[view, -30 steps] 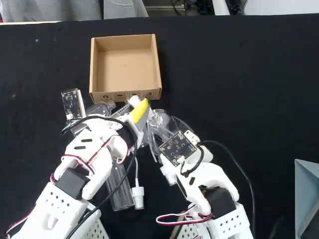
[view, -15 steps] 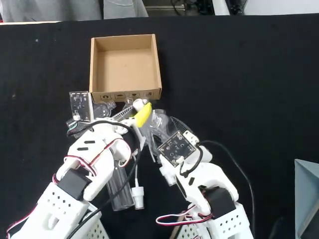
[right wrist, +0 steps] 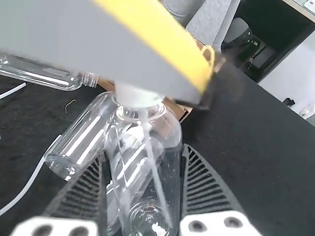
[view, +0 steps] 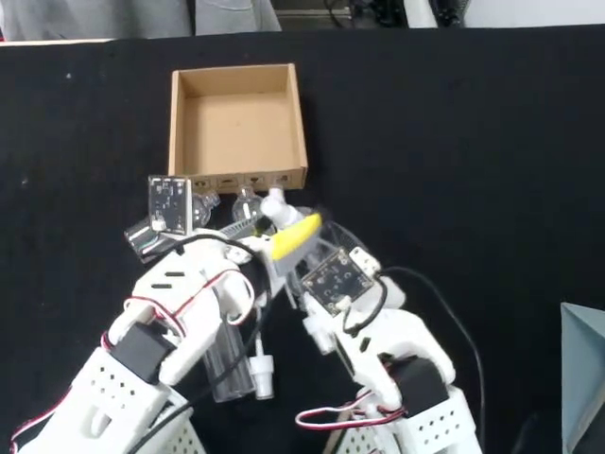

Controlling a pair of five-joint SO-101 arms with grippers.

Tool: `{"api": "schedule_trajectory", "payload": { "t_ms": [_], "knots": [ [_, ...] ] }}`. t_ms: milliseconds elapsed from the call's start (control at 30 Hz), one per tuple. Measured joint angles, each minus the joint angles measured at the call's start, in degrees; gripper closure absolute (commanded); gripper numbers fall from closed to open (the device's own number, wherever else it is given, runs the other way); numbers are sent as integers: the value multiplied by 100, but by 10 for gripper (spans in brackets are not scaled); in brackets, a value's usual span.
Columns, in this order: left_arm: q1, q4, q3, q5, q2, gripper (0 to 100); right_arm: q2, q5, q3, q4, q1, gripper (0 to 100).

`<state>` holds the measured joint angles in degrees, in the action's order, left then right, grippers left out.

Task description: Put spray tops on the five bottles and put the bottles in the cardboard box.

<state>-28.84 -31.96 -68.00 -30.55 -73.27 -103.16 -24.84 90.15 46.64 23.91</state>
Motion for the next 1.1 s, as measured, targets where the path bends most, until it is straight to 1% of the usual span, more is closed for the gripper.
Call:
{"api": "schedule_trajectory", "payload": {
  "t_ms": [833, 1000, 1100],
  "knots": [
    [0, 0, 0, -26, 0, 746, 0, 0, 0, 0, 0, 966],
    [334, 0, 0, -35, -123, 746, 0, 0, 0, -53, 0, 966],
    [360, 0, 0, -35, -492, 746, 0, 0, 149, -193, 0, 966]
  ]
}}
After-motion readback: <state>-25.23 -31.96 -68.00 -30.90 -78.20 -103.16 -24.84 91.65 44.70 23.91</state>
